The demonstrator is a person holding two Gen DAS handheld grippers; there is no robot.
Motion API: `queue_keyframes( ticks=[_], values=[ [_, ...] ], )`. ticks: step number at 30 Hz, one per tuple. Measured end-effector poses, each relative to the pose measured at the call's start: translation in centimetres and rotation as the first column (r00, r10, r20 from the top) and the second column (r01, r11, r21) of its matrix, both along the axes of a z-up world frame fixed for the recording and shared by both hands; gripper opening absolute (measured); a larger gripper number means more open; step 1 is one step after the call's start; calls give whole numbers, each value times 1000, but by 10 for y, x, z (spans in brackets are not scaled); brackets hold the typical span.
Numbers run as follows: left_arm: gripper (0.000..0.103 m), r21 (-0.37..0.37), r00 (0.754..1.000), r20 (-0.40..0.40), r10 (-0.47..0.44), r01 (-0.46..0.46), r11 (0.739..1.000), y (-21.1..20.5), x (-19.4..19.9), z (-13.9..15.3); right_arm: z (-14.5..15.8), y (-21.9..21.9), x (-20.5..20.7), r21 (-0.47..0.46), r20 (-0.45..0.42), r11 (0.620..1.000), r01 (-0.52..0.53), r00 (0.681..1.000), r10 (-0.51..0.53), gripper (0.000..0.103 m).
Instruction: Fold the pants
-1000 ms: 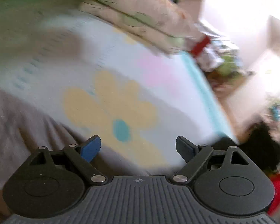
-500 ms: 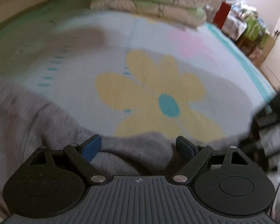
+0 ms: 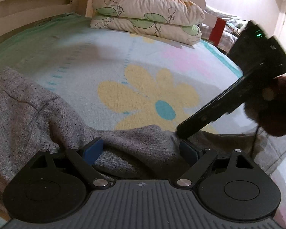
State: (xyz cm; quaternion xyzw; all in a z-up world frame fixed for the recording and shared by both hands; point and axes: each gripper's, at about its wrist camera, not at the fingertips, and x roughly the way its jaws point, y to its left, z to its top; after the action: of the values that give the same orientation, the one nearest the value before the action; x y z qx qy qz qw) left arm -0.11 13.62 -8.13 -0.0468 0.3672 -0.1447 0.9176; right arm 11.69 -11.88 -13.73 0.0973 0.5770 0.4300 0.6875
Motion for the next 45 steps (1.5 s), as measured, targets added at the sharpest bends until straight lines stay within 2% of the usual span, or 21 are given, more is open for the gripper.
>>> queue_keyframes(
  ticks=[3,5,6,7,8,10,12,13,14,16,18,19,23,26,28,36,37,39,41,45],
  values=[
    [87,-2,1000,7,-5,5,1000,0,-4,-2,-22,7,8,0,-104,1000,-23,994,23,45],
    [87,-1,1000,14,-12,12,1000,0,-5,-3,-28,2,13,27,-165,1000,15,986,-11,45],
    [87,-7,1000,17,-13,13,1000,1,-6,-4,-33,0,15,49,-202,998,40,979,-29,42],
    [87,-11,1000,18,-14,14,1000,1,-7,-5,-37,-3,18,68,-242,996,66,969,-48,33],
    [87,-15,1000,20,-15,15,1000,1,-6,-6,-38,-8,19,82,-257,993,81,965,-58,12],
    [87,-43,1000,24,-9,10,999,3,-5,-3,-34,-8,19,114,-251,989,92,966,-61,9],
    [87,-69,999,32,6,-4,998,6,-3,3,-18,-3,16,108,-143,993,47,989,-32,5],
    [87,-78,999,40,12,-9,997,7,-3,7,1,-3,14,71,-4,997,12,1000,-11,5],
    [87,-81,999,40,14,-11,997,7,-2,9,17,-3,13,34,114,999,-9,993,5,5],
    [87,-77,1000,-7,15,-16,997,7,3,5,43,0,17,-49,344,998,-27,938,43,5],
    [87,-98,994,-103,36,-46,994,9,8,-7,50,4,29,-104,445,994,-12,894,57,5],
    [86,-101,988,-151,43,-59,993,10,10,-14,48,7,38,-135,469,991,-5,880,69,5],
    [87,-47,991,-135,17,-23,999,1,4,-14,22,27,47,-248,523,969,-5,841,138,4],
    [87,-89,988,-154,27,-41,995,3,0,-14,1,42,45,-328,547,945,-15,812,202,3],
    [87,-92,987,-161,22,-37,995,3,-4,-13,-5,47,45,-341,565,940,-21,794,223,3],
    [87,-127,983,-180,43,-66,990,0,-25,-9,-14,67,48,-356,552,934,2,807,209,4],
    [87,-133,982,-180,48,-73,989,-1,-24,-6,-12,68,49,-366,554,931,11,806,208,4],
    [87,-153,980,-183,82,-110,982,4,-21,-1,-2,71,45,-372,588,927,47,785,196,22],
    [87,-159,973,-183,139,-169,973,12,-21,4,15,67,34,-344,637,937,65,749,182,23],
    [87,-190,939,-191,287,-322,927,40,-24,19,46,57,-9,-283,658,959,10,729,187,28]
  ],
)
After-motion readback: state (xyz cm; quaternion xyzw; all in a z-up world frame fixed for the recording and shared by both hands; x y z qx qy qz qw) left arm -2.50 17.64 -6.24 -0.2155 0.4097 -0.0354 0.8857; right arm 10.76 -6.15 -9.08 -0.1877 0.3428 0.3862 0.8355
